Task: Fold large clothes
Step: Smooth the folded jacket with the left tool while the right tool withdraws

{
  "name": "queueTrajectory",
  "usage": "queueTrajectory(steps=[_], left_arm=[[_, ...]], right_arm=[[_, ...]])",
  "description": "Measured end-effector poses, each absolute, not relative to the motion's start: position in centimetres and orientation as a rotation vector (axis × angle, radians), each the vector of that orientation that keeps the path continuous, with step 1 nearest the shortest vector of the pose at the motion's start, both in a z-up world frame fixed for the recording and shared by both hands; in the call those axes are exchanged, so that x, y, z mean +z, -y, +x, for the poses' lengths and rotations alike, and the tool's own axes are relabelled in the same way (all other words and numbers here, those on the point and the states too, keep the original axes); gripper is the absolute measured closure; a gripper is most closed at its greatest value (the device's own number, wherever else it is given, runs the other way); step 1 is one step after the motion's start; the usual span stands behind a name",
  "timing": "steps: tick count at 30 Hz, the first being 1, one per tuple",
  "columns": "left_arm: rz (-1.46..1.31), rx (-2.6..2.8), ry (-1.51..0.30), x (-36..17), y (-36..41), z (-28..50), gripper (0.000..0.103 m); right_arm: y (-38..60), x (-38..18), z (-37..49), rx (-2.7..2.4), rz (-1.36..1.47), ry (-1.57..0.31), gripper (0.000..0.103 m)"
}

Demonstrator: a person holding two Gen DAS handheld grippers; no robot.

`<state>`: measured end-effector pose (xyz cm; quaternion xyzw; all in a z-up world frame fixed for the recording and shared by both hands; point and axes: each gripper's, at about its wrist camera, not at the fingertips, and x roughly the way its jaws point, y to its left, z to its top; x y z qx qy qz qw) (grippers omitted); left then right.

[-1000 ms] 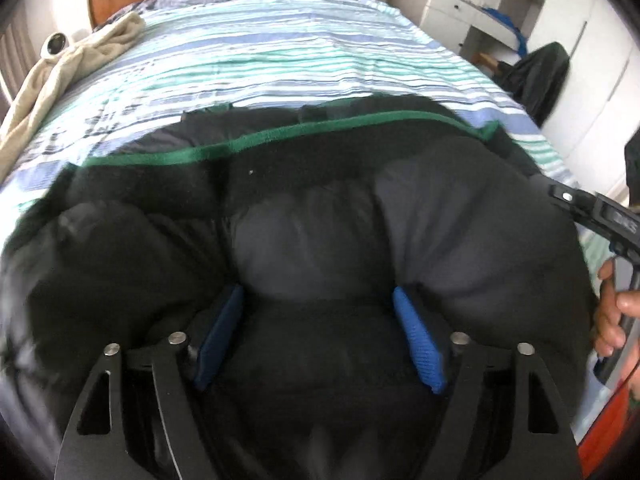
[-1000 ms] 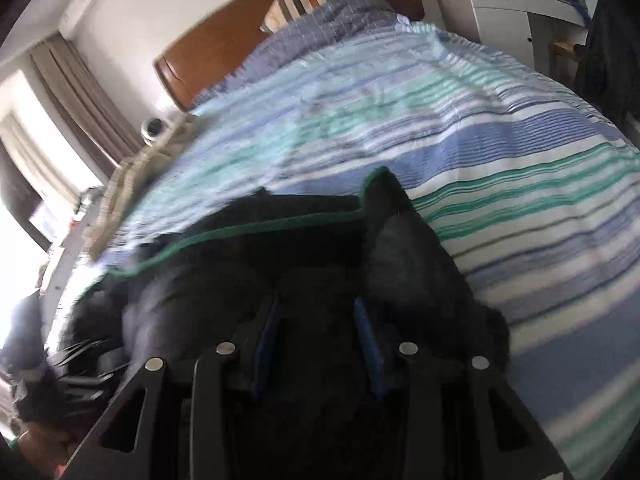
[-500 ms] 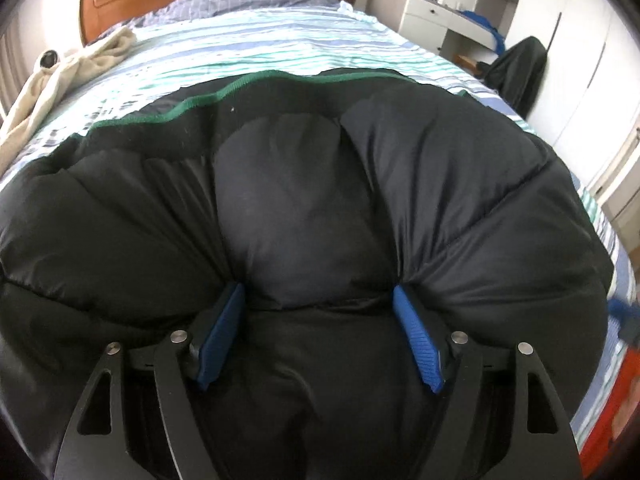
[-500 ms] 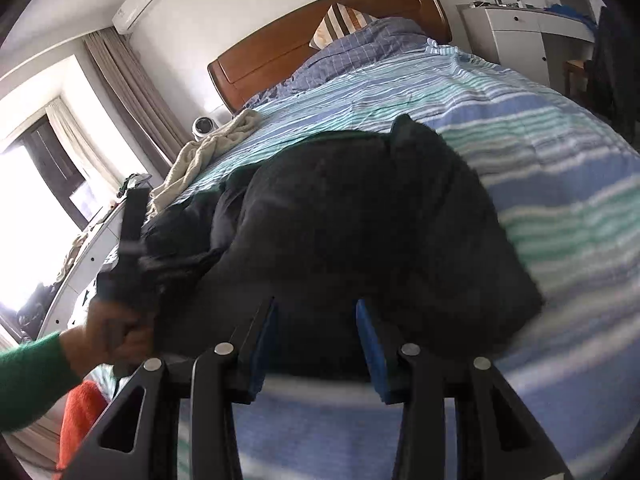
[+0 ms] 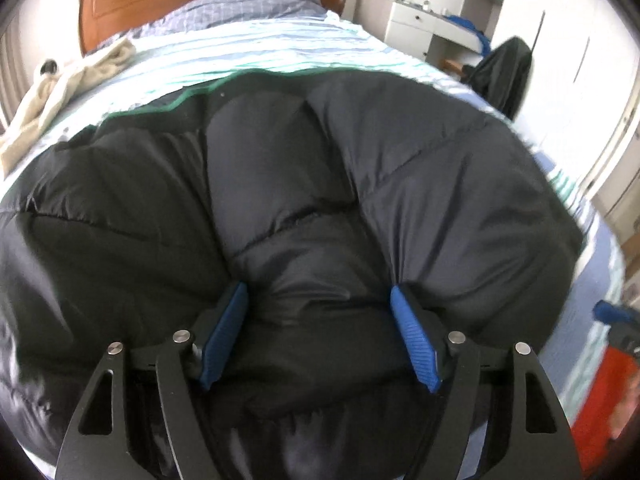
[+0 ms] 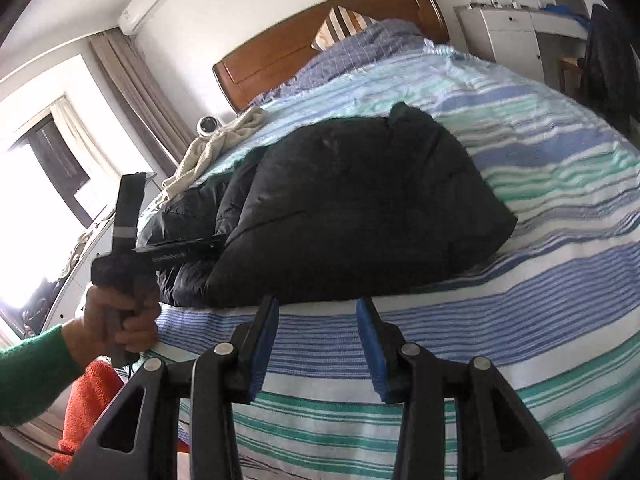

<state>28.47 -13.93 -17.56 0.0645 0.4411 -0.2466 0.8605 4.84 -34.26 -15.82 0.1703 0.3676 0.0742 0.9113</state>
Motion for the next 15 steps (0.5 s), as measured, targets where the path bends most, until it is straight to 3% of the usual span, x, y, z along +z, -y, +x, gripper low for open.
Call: queueTrajectory(steps=[8, 15], left_arm=[[0.11, -0.55, -0.93, -15.2, 13.2, 25.6, 0.03], [0.078, -0.532, -0.931, -18.0, 13.1, 25.1, 0.028]], right_arm=[[33.2, -14.7, 3.9, 0.188, 0.314, -0.719, 0.061], [33.1, -15.9, 4.2, 0.191, 0.354, -0.748, 0.061]])
